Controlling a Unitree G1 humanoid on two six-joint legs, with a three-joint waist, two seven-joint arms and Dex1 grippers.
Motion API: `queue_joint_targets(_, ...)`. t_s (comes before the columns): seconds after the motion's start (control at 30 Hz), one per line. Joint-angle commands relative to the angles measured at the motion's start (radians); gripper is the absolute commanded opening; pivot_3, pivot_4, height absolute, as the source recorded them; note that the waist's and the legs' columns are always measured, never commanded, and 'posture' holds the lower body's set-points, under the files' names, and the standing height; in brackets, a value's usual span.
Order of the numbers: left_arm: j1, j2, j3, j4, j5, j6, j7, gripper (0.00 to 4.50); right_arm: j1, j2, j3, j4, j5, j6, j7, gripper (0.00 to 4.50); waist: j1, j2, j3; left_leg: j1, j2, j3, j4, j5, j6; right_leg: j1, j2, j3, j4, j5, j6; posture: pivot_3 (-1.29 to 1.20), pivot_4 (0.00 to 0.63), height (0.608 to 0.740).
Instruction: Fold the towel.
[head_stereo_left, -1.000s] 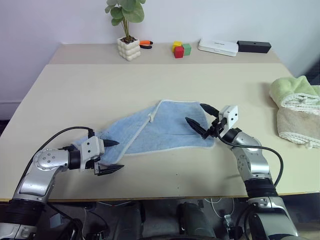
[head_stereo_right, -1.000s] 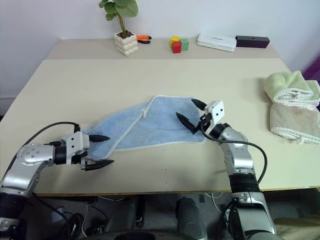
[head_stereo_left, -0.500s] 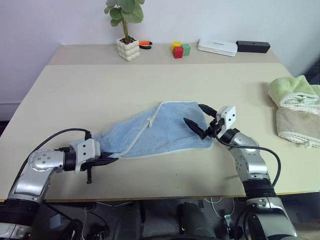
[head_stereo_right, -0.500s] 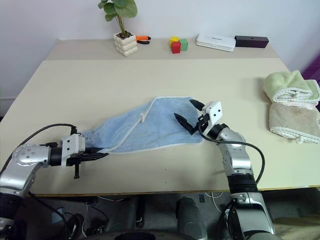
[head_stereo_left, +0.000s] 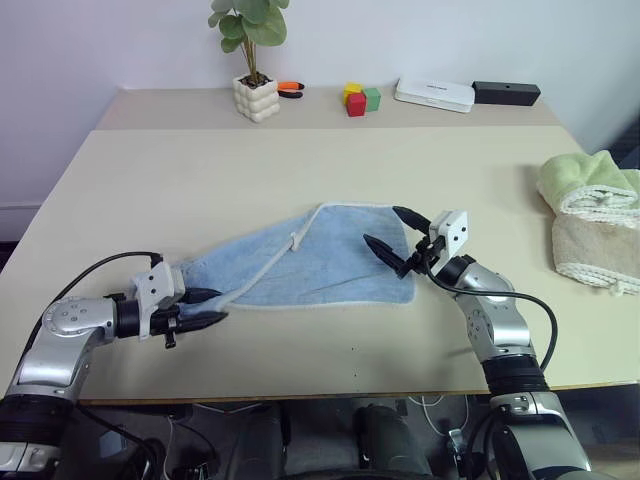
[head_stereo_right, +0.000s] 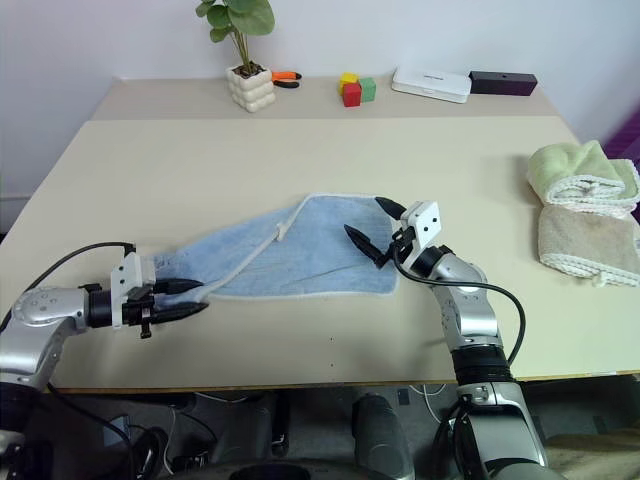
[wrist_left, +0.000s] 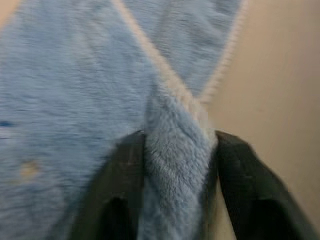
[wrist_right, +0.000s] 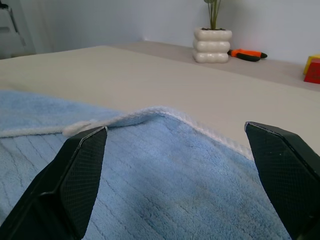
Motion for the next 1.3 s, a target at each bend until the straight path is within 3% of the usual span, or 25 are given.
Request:
queue_joint_targets(0.03,0.002,0.035,0.03,0.009,0.002,-0.006,-0.019,1.89,-0.017,0.009,-0.002,-0.021,0.005,-0.018,-0.002,4.5,0.0,0.0,0.0,0.0,0.0,0.0,0.0,0.0,0.0,0.0,0.0,0.0,0.0,0.0,0.0,0.0,0.15,0.74)
queue_joint_targets(0.6,-0.02,0.116,0.006,0.127,0.089,-0.152,-0.061,1.89,-0.032,0.01,0.012,-0.024,-0.005,-0.044,0.011,4.5,-0.002,0.0,0.0,0.0,0.0,0.001,0.0,0.0,0.0,-0.001,0.0,0.0,0.001,0.0,0.0,0.0,0.15,0.74)
queue_joint_targets(0.7,-0.012,0.11,-0.011,0.11,0.075,-0.141,-0.095,1.08,-0.026,0.016,0.017,-0.028,-0.008,-0.047,0.007,4.5,-0.002,0.0,0.0,0.0,0.0,0.001,0.0,0.0,0.0,-0.001,0.0,0.0,0.001,0.0,0.0,0.0,0.15,0.74)
queue_joint_targets(0.77,-0.008,0.107,-0.002,0.09,0.043,-0.109,-0.11,0.13,-0.022,0.014,0.018,-0.029,-0.008,-0.046,0.008,4.5,-0.001,0.0,0.0,0.0,0.0,0.001,0.0,0.0,0.0,-0.001,0.0,0.0,0.001,0.0,0.0,0.0,0.15,0.74)
queue_joint_targets(1.0,-0.016,0.126,0.047,0.063,-0.064,-0.001,-0.184,0.06,-0.021,0.014,0.022,-0.013,-0.013,-0.052,0.007,4.5,-0.001,0.0,0.0,0.0,0.0,0.001,0.0,0.0,0.0,-0.001,0.0,0.0,0.001,0.0,0.0,0.0,0.15,0.74)
queue_joint_targets(1.3,-0.073,0.099,0.124,0.082,-0.133,0.125,-0.136,0.06,-0.024,0.022,0.028,-0.012,-0.016,-0.05,0.005,4.5,-0.002,0.0,0.0,0.0,0.0,0.001,0.0,0.0,0.0,-0.001,0.0,0.0,0.001,0.0,0.0,0.0,0.15,0.74)
